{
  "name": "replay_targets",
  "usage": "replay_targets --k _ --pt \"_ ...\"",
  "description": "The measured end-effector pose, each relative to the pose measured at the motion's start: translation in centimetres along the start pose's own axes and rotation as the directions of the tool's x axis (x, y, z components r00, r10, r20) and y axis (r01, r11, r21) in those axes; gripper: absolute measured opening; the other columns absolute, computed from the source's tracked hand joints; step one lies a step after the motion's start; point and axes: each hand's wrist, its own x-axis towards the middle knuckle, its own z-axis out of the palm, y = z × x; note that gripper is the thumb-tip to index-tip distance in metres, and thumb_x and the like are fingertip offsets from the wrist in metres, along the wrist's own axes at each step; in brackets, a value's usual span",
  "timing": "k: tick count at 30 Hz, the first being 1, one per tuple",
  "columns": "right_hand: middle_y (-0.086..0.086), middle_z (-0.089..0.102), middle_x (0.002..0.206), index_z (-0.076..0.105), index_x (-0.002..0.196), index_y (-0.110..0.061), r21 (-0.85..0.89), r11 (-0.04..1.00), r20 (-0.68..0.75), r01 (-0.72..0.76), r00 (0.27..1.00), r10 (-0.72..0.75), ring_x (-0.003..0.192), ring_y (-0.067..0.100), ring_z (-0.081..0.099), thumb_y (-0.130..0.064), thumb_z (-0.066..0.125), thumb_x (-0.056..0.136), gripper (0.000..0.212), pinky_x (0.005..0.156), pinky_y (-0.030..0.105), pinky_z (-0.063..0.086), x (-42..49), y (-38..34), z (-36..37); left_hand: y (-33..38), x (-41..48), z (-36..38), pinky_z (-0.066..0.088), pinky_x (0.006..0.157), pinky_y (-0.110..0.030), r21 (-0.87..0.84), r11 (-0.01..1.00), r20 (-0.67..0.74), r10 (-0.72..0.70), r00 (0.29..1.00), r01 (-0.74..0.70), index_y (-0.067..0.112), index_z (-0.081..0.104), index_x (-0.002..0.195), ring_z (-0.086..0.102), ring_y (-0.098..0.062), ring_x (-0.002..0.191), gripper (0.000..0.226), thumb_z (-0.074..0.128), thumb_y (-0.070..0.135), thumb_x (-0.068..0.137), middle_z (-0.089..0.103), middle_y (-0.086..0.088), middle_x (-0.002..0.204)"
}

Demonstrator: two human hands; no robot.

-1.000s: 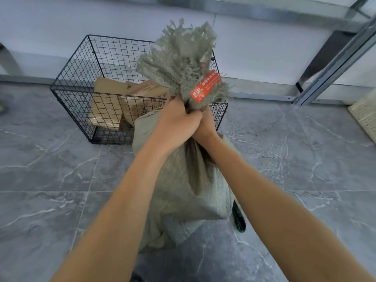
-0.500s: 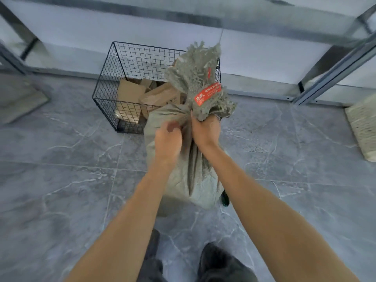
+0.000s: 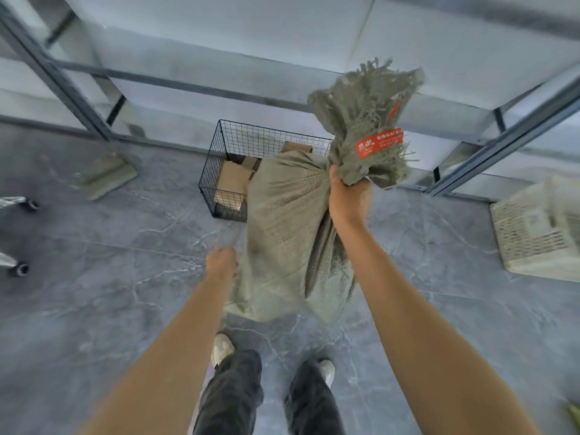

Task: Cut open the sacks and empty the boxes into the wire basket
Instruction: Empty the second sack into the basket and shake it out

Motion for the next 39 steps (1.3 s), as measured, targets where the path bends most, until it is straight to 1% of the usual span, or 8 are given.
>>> replay_targets --k 3,8,11,15,17,21,28,39 --pt "0.012 0.066 0.113 0.062 0.109 -0.002 0.013 1.0 -0.026 0.017 1.0 -0.016 0.105 0.028 0.06 -0.031 0.059 0.093 0.034 0.065 0.021 0.035 -1.8 -5.5 -2.0 1.2 -2.7 -2.7 0.037 0.06 -0.032 0.077 0.996 0.033 -0.039 0.999 0.036 -0.004 0.05 0.125 0.041 -0.021 0.059 0.036 0.041 0.012 0.094 0.045 -0.008 0.074" --pt "0.008 0.063 0.083 0.064 0.1 0.0 0.027 0.996 -0.005 0.086 0.996 -0.086 0.09 0.028 0.059 -0.032 0.058 0.091 0.034 0.075 0.036 0.046 -4.0 -14.0 -4.2 5.0 -5.0 -5.5 0.036 0.061 -0.033 0.193 0.979 0.04 0.064 0.997 -0.07 -0.007 0.052 0.116 0.046 -0.026 0.069 0.028 0.038 0.002 0.093 0.044 -0.014 0.073" --pt "-0.011 0.052 0.072 0.063 0.097 -0.012 0.083 0.989 -0.019 0.12 0.993 -0.119 0.079 0.016 0.052 -0.031 0.057 0.091 0.02 0.073 0.029 0.041 -4.5 -18.0 -5.0 6.7 -5.4 -7.7 0.043 0.081 -0.038 0.25 0.963 0.046 0.089 0.995 -0.097 -0.012 0.058 0.106 0.055 -0.03 0.095 0.027 0.04 0.008 0.097 0.055 -0.022 0.102" --pt "-0.013 0.049 0.079 0.048 0.094 -0.022 0.163 0.977 -0.033 0.138 0.99 -0.134 0.077 0.008 0.048 -0.032 0.058 0.091 0.014 0.072 0.021 0.037 -4.2 -21.5 -5.2 7.9 -4.0 -10.3 0.04 0.094 -0.04 0.265 0.962 0.036 0.065 0.997 -0.072 -0.001 0.049 0.132 0.05 -0.035 0.123 0.044 0.044 0.028 0.1 0.051 -0.019 0.135" --pt "-0.008 0.05 0.09 0.052 0.11 -0.018 0.196 0.97 -0.059 0.144 0.989 -0.135 0.086 0.01 0.048 -0.033 0.059 0.09 0.026 0.075 0.022 0.037 -3.8 -22.5 -4.9 7.1 0.7 -11.0 0.045 0.089 -0.039 0.232 0.972 0.019 0.036 0.999 -0.039 0.003 0.05 0.133 0.057 -0.033 0.11 0.049 0.047 0.036 0.098 0.056 -0.016 0.129" --pt "0.002 0.059 0.106 0.056 0.122 -0.008 0.155 0.977 -0.091 0.147 0.987 -0.134 0.094 0.017 0.054 -0.036 0.06 0.088 0.044 0.08 0.026 0.041 -3.1 -23.9 -3.6 10.1 -2.4 -12.8 0.035 0.05 -0.03 0.137 0.989 -0.001 0.054 0.999 -0.053 -0.007 0.06 0.105 0.043 -0.021 0.053 0.026 0.048 0.015 0.097 0.05 -0.012 0.067" --pt "0.011 0.066 0.114 0.062 0.112 -0.005 0.07 0.99 -0.175 0.123 0.978 -0.109 0.105 0.028 0.06 -0.036 0.056 0.091 0.038 0.087 0.034 0.048 -2.6 -24.5 -0.6 15.4 -3.8 -15.3 0.032 0.054 -0.032 -0.081 0.987 0.058 0.142 0.988 -0.137 0.007 0.046 0.071 0.039 -0.02 0.055 0.027 0.052 0.017 0.095 0.043 -0.011 0.068" --pt "0.02 0.062 0.12 0.059 0.116 -0.001 -0.14 0.989 -0.189 -0.049 0.982 0.022 0.109 0.038 0.057 -0.039 0.05 0.093 0.046 0.087 0.039 0.043 0.0 -22.1 0.9 28.3 -7.8 -20.3 0.037 0.061 -0.035 -0.3 0.904 -0.001 0.319 0.948 -0.305 0.008 0.064 0.075 0.045 -0.02 0.062 0.012 0.058 0.018 0.079 0.054 -0.011 0.073"
